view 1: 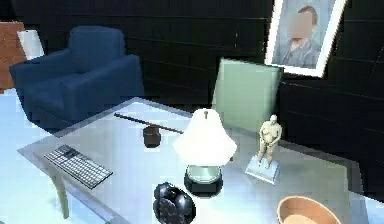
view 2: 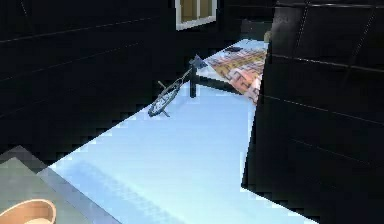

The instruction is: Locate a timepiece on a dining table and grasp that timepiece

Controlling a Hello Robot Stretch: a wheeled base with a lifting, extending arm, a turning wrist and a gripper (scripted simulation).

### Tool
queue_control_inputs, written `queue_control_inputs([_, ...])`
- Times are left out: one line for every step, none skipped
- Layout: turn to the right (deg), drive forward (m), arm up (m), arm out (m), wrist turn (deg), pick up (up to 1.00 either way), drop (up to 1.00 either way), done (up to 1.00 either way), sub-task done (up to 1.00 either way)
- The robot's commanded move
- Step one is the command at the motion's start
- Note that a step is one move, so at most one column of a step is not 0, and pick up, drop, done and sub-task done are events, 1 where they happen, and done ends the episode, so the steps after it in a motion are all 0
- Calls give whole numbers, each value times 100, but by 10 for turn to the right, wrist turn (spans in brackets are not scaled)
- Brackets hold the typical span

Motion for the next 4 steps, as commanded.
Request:
queue_control_inputs([-450, 0, 0, 0, 0, 0, 0, 0, 0])
queue_control_inputs([-450, 0, 0, 0, 0, 0, 0, 0, 0])
queue_control_inputs([0, 0, 50, 0, 0, 0, 0, 0, 0])
queue_control_inputs([0, 0, 32, 0, 0, 0, 0, 0, 0])
